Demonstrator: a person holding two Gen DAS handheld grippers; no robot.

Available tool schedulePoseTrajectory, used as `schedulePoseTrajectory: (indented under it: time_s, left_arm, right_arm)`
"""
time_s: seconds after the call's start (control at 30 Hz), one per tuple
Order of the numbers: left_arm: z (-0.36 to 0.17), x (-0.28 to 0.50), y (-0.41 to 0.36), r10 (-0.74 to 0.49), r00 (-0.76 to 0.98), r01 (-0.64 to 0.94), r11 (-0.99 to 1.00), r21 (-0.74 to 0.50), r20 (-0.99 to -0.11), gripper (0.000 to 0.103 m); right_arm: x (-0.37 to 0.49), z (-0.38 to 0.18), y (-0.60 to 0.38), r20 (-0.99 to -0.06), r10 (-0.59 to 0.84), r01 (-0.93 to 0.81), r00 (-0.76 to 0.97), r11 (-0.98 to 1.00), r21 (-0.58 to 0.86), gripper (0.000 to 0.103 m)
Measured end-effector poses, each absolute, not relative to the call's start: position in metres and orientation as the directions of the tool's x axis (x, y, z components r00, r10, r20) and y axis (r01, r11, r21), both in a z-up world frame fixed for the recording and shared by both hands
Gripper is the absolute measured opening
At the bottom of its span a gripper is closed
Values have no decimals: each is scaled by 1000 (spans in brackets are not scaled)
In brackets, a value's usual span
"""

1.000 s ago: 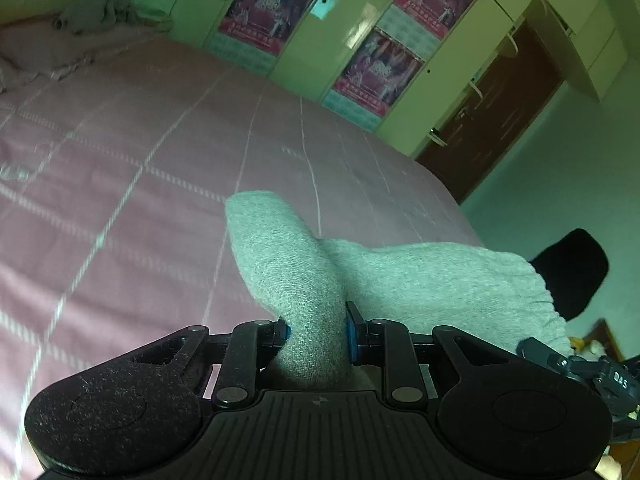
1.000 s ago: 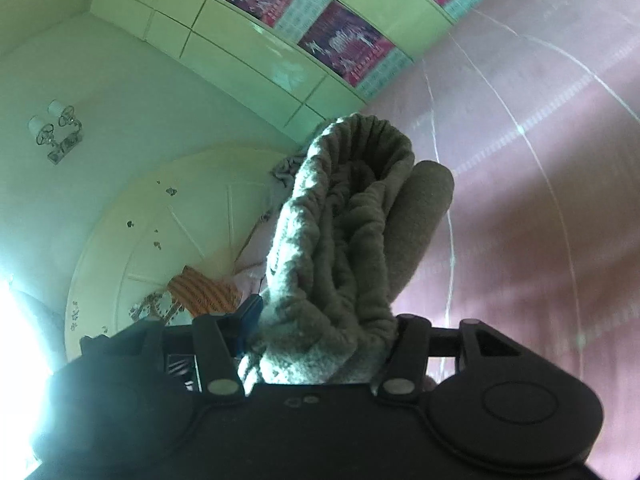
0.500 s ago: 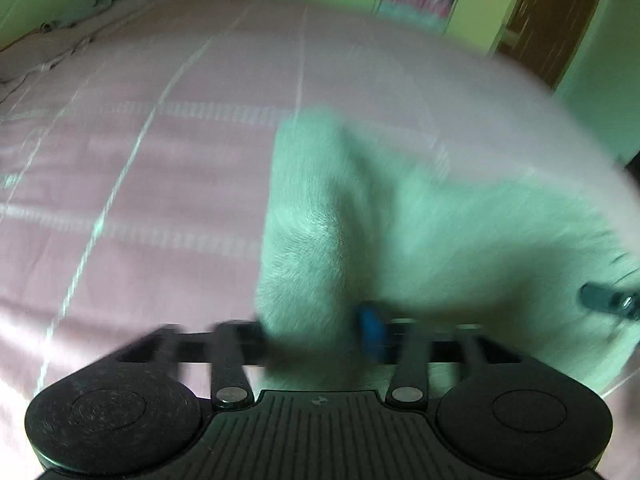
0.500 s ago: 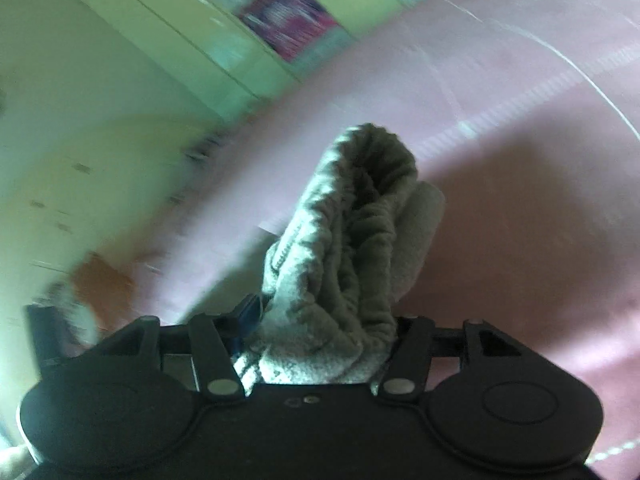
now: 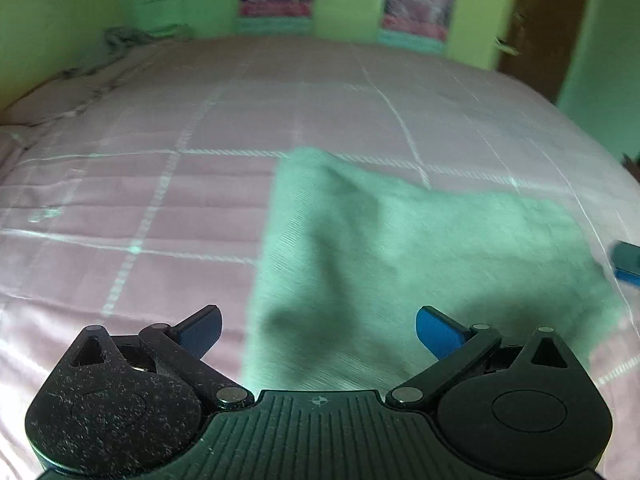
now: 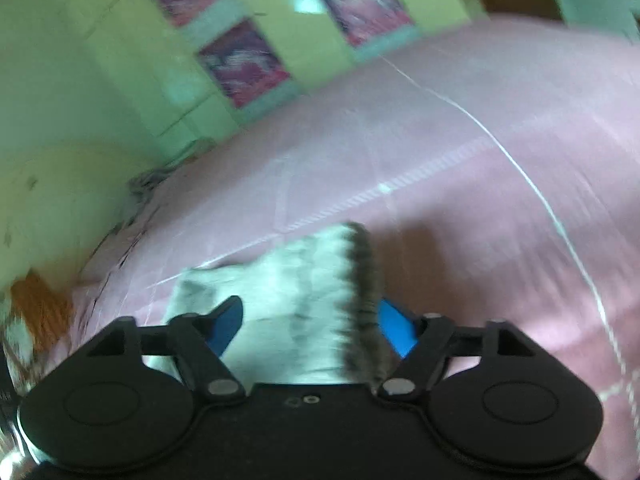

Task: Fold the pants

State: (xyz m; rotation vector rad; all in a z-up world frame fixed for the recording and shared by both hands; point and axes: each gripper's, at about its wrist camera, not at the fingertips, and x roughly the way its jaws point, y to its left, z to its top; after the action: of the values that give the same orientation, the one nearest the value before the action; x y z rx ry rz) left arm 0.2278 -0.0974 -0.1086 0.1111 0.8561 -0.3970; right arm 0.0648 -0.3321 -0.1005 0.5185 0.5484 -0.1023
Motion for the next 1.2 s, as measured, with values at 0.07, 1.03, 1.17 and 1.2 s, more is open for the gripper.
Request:
schedulePoseTrajectory:
  time_s: [0.07,1.03,1.17,1.2]
  left_arm:
    - [-120,222,-106,-286,561,389,919,-57,-777,102]
    - [-106,166,-106,-144,489,347,937,41,-860,103]
    - [-93,144,-105,-116,531,363,926,102,-840,103]
    - [-87,138,-103,-124,540,364,926,98,-832,103]
  right_arm:
    - [70,-96,-307,-539,39,191,841,912,364,48]
    - [21,-105,-264,-699,-52,324,714,909,263,85]
    - [14,-100,-256,-744,-60,348,666,907,239,86]
    - [11,-96,-252,-746,-65,345,663,911,226,86]
